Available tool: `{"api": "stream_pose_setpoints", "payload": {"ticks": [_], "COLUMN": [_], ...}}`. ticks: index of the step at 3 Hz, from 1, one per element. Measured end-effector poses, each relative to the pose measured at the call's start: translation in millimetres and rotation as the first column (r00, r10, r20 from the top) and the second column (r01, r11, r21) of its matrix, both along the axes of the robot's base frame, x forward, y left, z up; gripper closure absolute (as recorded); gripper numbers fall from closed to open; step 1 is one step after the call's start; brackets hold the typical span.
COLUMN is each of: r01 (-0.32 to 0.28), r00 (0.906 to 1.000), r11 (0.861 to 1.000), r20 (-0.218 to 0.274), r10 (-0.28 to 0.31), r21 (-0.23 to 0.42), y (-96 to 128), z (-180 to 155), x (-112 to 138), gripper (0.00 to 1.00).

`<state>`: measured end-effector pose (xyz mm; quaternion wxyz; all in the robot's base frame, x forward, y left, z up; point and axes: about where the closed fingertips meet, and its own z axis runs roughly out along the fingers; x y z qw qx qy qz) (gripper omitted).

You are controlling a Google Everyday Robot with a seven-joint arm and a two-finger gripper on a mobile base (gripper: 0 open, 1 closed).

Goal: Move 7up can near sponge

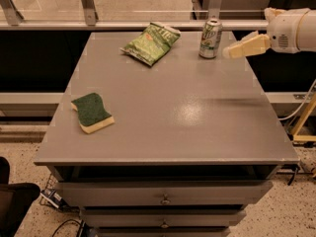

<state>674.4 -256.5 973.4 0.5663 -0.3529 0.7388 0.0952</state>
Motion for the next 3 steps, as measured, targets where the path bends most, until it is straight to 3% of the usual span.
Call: {"api": "stream_pose_setpoints", "payload": {"ticks": [1,2,3], "r01": [0.036,0.041,0.028], "r00": [0.9970,0.9968,0.9974], "r11": [0.998,0.998,0.994], "r20": [0.067,0.067,0.063], "r10": [-0.040,-0.044,-0.035], "r21": [0.057,0.051,0.109], "y": [5,3,13], "z": [15,15,2], "x": [18,18,38], "gripper": [0.00,0.00,0.00]}}
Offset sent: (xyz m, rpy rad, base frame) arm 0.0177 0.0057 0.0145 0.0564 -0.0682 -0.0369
